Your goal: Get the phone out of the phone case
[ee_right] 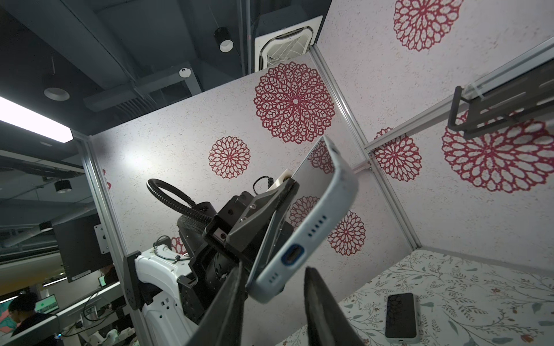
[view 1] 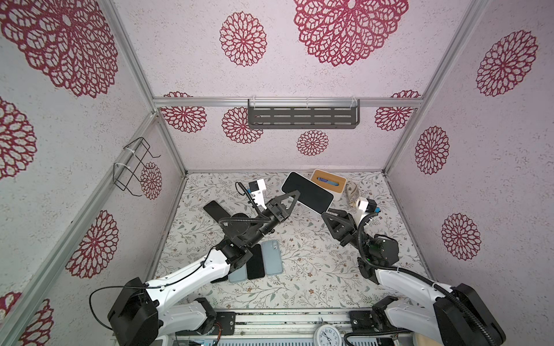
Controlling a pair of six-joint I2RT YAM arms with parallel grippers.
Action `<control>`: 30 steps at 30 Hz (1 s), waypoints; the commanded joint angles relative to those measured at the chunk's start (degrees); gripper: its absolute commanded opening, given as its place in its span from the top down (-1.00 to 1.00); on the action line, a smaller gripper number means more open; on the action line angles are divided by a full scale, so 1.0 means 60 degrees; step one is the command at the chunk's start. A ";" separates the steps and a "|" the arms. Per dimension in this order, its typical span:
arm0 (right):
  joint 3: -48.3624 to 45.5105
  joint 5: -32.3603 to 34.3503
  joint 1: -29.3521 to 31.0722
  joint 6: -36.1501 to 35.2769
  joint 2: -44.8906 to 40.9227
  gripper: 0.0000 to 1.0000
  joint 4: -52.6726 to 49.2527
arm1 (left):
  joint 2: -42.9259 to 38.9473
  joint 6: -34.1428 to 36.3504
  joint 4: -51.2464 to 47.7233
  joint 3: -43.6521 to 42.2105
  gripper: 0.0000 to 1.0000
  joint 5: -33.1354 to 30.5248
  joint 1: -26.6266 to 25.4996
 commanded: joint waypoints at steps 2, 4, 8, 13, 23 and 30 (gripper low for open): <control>0.0358 0.0150 0.0039 0.0057 -0.0019 0.45 0.1113 | 0.0034 0.0046 0.0871 0.0096 1.00 0.0022 -0.0149; 0.0420 0.0106 0.0036 0.0110 0.0025 0.51 0.1105 | 0.0056 0.0038 0.0885 0.0112 1.00 0.0031 -0.0187; 0.0522 0.0014 0.0044 0.0218 0.0171 0.63 0.1115 | 0.0102 0.0044 0.0928 0.0098 1.00 0.0029 -0.0221; 0.0552 -0.0084 0.0049 0.0250 0.0292 0.85 0.1123 | 0.0072 0.0028 0.0864 0.0112 1.00 -0.0070 -0.0234; 0.0082 -0.0313 0.0019 -0.1547 0.0354 1.00 0.0664 | 0.0087 -0.0823 -0.0331 0.0779 1.00 -0.0002 -0.0295; 0.0736 -0.0406 -0.0420 -0.3280 -0.0233 1.00 -0.1745 | 0.0107 -0.1020 -0.1060 0.1210 1.00 0.0511 -0.0674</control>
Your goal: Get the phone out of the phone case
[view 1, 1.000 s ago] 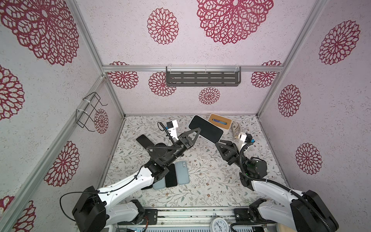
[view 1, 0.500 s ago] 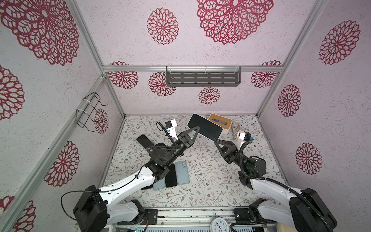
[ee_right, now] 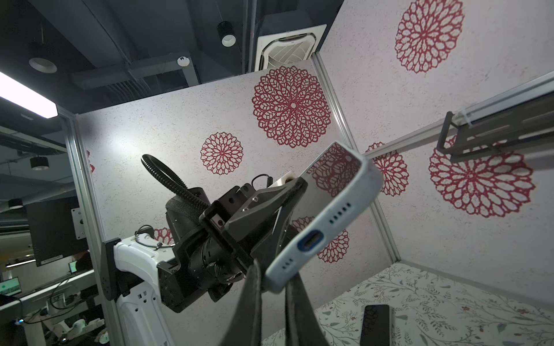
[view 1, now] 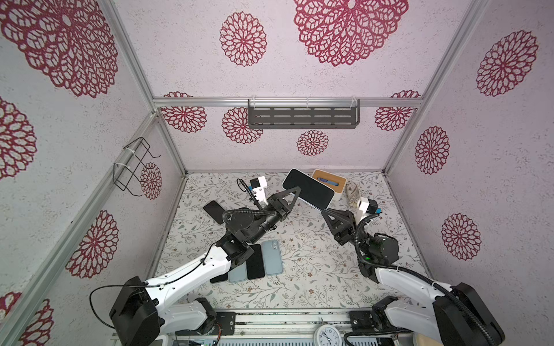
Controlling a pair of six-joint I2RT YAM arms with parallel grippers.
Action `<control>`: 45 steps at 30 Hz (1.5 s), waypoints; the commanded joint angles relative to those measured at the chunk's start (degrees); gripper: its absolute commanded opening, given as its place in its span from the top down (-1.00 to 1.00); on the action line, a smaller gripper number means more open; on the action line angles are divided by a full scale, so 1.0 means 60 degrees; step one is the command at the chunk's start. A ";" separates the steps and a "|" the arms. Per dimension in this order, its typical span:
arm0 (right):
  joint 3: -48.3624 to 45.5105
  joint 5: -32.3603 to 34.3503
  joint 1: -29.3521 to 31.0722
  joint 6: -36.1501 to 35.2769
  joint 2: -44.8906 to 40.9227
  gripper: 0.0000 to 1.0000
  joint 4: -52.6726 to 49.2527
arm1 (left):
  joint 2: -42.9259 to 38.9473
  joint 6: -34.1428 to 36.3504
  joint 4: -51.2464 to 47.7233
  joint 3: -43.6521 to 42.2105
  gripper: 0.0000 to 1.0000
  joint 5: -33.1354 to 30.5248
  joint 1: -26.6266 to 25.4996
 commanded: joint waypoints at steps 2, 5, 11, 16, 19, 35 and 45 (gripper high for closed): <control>0.0815 -0.0301 -0.0373 -0.1983 -0.0225 1.00 -0.1802 | -0.0137 -0.0344 -0.0021 0.0449 1.00 0.0787 -0.0698; 0.1169 -0.0302 -0.0584 -0.2231 -0.0232 1.00 -0.2209 | -0.0170 -0.0313 -0.0012 0.0476 1.00 0.0853 -0.0863; 0.1255 0.0383 -0.0677 -0.3222 -0.0338 1.00 -0.2878 | -0.0141 -0.0393 0.0040 0.0645 1.00 0.1123 -0.0997; 0.1256 0.1075 -0.0703 -0.3943 -0.0487 1.00 -0.3474 | -0.0148 -0.0374 -0.0043 0.0726 1.00 0.1197 -0.1041; 0.1137 0.1320 -0.0773 -0.3859 -0.0658 1.00 -0.3431 | -0.0238 -0.0262 -0.0150 0.0696 1.00 0.1173 -0.1028; 0.0480 -0.2296 -0.1065 -0.3156 -0.3661 -0.26 -0.6052 | -0.1772 0.4663 -0.8092 0.3426 1.00 0.6594 0.2870; 0.1844 -0.4046 0.0036 -0.4929 -0.3083 -0.30 -0.9480 | -0.0519 1.0965 -1.4637 0.6420 1.00 0.6447 0.2795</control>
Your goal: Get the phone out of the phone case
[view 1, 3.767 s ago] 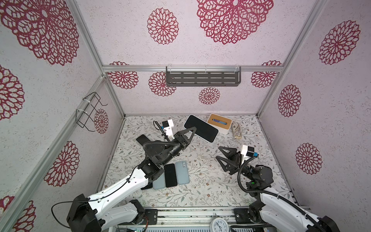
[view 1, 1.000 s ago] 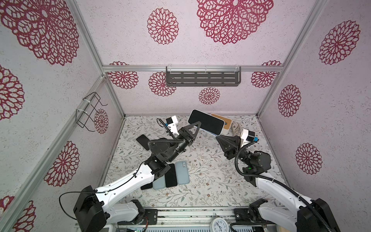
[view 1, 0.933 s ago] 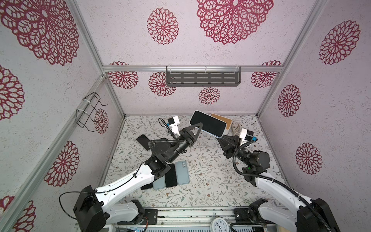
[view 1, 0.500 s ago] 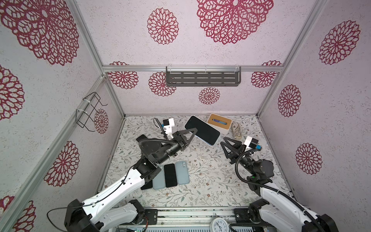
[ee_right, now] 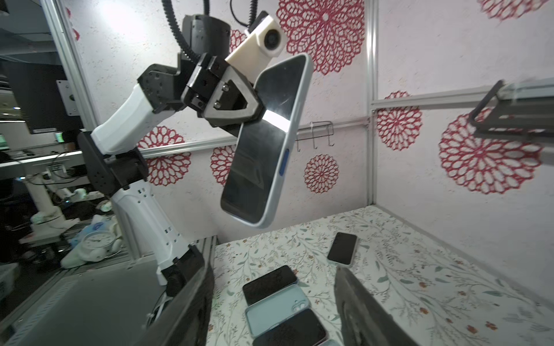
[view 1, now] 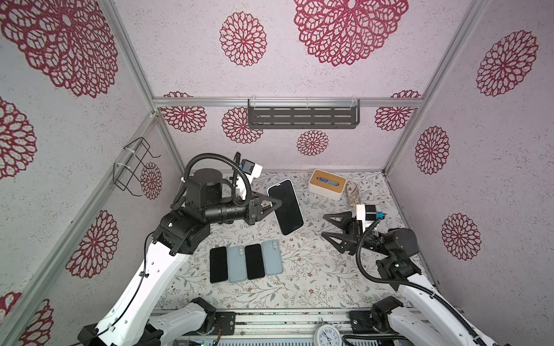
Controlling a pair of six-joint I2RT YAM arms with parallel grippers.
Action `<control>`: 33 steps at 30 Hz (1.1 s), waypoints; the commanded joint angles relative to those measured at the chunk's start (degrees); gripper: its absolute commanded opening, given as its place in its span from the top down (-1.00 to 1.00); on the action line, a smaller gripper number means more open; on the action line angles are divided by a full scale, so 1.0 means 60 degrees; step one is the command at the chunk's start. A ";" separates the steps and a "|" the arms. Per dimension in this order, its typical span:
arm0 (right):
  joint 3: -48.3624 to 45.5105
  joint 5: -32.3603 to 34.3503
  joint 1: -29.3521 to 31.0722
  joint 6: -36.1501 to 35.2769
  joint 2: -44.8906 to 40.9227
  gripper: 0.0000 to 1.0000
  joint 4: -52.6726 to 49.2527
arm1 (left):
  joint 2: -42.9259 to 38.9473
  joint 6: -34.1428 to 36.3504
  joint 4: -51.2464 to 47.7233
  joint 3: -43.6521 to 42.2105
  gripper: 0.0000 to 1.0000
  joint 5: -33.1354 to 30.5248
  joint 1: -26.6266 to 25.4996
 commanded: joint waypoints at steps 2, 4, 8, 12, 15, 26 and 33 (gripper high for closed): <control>0.0633 -0.0522 0.0900 -0.1807 0.0283 -0.27 -0.2134 | 0.0376 0.2348 -0.1334 0.0304 1.00 0.0597 -0.0051; 0.0824 -0.0388 0.1304 -0.2401 0.0450 -0.26 -0.2786 | 0.0545 0.2572 -0.1238 0.0262 1.00 0.0733 -0.0179; 0.1000 -0.0279 0.1732 -0.3084 0.0730 -0.19 -0.3502 | 0.0818 0.3048 -0.1373 0.0396 1.00 0.0919 -0.0402; 0.1051 -0.0220 0.1830 -0.3378 0.0844 -0.11 -0.3763 | 0.0790 0.3082 -0.1150 0.0376 1.00 0.1356 -0.0417; 0.1033 -0.0246 0.1845 -0.3464 0.0958 -0.02 -0.3779 | 0.0653 0.2968 -0.0857 0.0269 1.00 0.1515 -0.0419; 0.1046 -0.0403 0.1904 -0.3397 0.0993 0.41 -0.3393 | 0.0641 0.2808 -0.0524 0.0076 1.00 0.1753 -0.0517; 0.0934 -0.0663 0.1933 -0.2964 0.1111 0.50 -0.2737 | 0.0686 0.2778 -0.0377 -0.0034 1.00 0.1757 -0.0586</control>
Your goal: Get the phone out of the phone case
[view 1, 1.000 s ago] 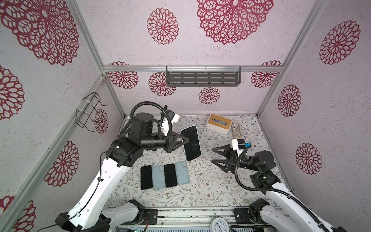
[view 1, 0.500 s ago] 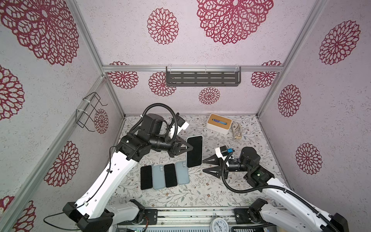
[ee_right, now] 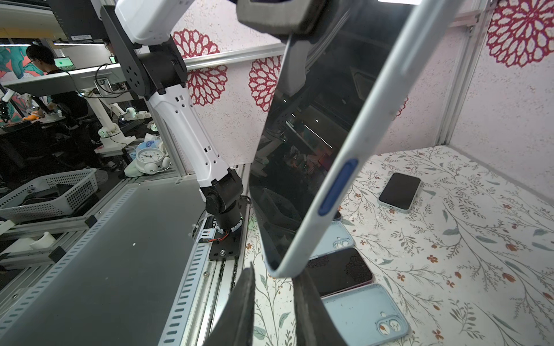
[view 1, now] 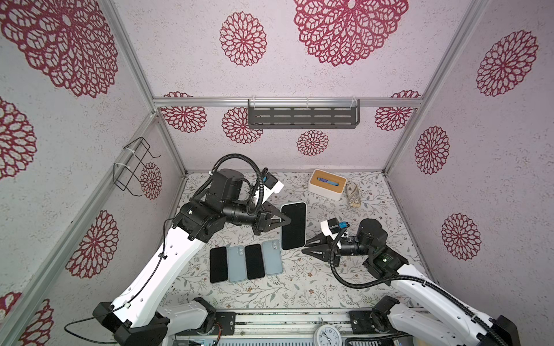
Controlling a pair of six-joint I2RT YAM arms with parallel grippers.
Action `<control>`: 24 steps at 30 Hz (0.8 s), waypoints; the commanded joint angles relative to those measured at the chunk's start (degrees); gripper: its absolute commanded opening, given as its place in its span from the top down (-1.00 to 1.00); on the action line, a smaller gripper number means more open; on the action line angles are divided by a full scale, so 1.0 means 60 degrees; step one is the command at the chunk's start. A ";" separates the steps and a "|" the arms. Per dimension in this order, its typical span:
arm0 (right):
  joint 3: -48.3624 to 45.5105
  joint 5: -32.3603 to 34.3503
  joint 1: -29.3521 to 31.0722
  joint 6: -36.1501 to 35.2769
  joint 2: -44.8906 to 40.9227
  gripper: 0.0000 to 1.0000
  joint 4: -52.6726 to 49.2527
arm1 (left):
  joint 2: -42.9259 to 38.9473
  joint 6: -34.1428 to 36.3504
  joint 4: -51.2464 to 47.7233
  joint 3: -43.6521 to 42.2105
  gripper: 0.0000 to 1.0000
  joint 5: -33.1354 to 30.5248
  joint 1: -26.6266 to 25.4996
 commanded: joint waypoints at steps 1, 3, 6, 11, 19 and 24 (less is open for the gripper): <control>0.0227 -0.0363 0.0075 0.0251 -0.0062 0.51 0.0754 | -0.0177 0.0056 0.0621 -0.0075 1.00 0.0318 -0.0083; 0.0187 -0.0405 0.0075 0.0358 -0.0090 0.53 0.0945 | -0.0162 0.0056 0.0637 -0.0104 1.00 0.0340 -0.0086; 0.0169 -0.0505 0.0078 0.0471 -0.0061 0.60 0.1127 | -0.0174 0.0046 0.0696 -0.0149 1.00 0.0320 -0.0080; 0.0112 -0.0590 0.0089 0.0541 0.0048 0.84 0.1337 | -0.0206 -0.0032 0.0907 -0.0250 1.00 0.0327 -0.0090; 0.0042 -0.0683 0.0090 0.0734 0.0118 1.00 0.1872 | -0.0118 -0.0075 0.1072 -0.0469 1.00 0.0447 -0.0084; 0.0022 -0.0817 0.0091 0.0767 0.0230 1.00 0.2317 | -0.0122 -0.0231 0.1377 -0.0653 1.00 0.0492 -0.0112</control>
